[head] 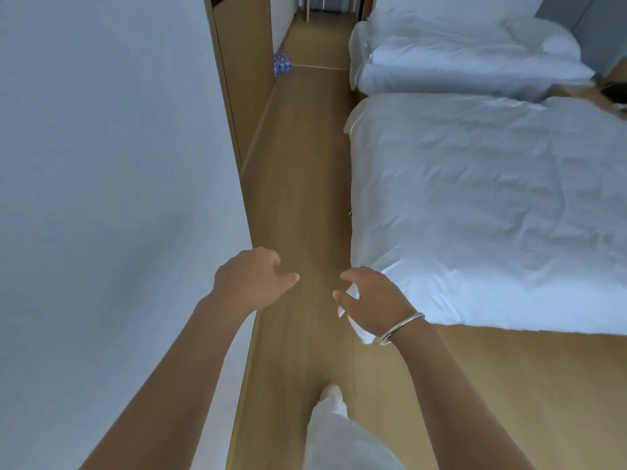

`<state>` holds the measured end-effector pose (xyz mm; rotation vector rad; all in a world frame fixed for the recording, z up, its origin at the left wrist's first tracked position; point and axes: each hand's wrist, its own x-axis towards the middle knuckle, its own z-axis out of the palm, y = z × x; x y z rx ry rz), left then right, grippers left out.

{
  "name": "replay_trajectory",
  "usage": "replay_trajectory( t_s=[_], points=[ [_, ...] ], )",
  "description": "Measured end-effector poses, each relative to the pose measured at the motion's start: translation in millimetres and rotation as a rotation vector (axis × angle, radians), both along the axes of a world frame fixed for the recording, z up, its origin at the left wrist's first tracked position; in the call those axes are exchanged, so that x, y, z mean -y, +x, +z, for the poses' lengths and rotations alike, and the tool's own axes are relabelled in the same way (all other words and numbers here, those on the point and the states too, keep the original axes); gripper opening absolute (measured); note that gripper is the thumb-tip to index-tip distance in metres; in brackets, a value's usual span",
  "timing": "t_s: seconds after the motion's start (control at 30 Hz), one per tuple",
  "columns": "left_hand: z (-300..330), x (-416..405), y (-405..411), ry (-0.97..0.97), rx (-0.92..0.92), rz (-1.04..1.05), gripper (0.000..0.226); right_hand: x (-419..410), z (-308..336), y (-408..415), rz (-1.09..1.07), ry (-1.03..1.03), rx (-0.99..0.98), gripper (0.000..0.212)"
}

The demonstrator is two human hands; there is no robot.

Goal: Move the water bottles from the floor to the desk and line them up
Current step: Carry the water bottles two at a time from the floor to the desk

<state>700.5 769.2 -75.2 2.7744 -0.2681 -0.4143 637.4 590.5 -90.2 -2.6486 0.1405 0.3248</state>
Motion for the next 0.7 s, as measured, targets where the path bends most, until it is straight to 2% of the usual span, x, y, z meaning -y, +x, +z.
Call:
replay_trajectory(
  t_s=[0.33, 0.7],
  points=[
    [0, 84, 170, -0.055, 0.015, 0.049, 0.052, 99, -1, 186, 0.032, -0.035, 0.041, 0.045],
    [-21, 122, 386, -0.088, -0.014, 0.058, 0.059, 134, -14, 397, 0.064, -0.032, 0.009, 0.046]
  ],
)
